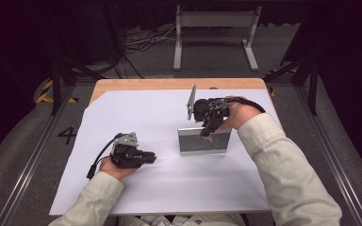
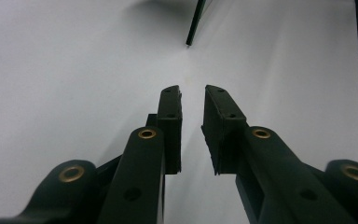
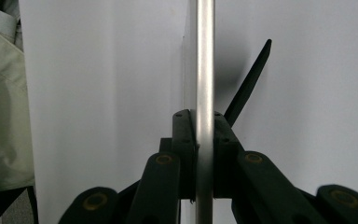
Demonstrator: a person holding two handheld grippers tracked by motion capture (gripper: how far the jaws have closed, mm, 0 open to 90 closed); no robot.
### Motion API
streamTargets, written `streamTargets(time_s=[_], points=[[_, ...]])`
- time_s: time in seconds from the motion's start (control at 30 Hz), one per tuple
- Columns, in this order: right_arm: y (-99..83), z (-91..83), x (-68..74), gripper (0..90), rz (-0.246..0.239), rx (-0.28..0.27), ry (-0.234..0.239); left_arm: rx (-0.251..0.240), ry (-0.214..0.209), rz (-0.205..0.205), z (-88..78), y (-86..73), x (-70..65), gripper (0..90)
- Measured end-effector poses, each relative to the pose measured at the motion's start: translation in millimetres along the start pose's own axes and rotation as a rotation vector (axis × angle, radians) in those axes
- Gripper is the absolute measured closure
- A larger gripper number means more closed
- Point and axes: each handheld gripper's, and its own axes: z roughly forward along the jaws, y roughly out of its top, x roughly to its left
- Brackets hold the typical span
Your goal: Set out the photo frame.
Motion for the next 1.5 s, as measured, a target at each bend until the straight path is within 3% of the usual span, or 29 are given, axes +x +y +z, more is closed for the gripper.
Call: streamTargets(time_s=[0.33,0.47,0.6,0.63,0.77,1.07,1.5], points=[[-5.3,4.4,-5.2,82.8,0.026,-0.014,0.008,0.001,0.0,-0.002,0.5,-0.1,0.1,76.9],[-8.7,3.3,-7.3,80.4,0.045,-0.023,-0.014,0.0,0.003,-0.001,0.4,0.1,0.2,76.9],[-10.4,-3.3,-9.2,75.2,0.063,-0.053,-0.027,-0.001,0.002,-0.002,0.5,-0.1,0.1,76.7],[-10.8,-4.3,-9.2,73.7,0.048,-0.062,-0.039,-0.001,0.002,-0.002,0.4,0.0,0.0,76.6],[-11.9,-6.2,-10.0,61.7,0.048,-0.063,-0.078,-0.001,0.001,-0.003,0.3,0.1,-0.2,76.6],[-16.7,-17.1,-12.9,47.3,0.106,-0.126,-0.144,-0.001,0.0,-0.005,0.3,0.0,0.1,76.3],[-32.4,-31.9,-5.4,44.3,0.138,-0.165,-0.169,0.002,0.0,-0.002,3.4,2.6,0.2,75.4]])
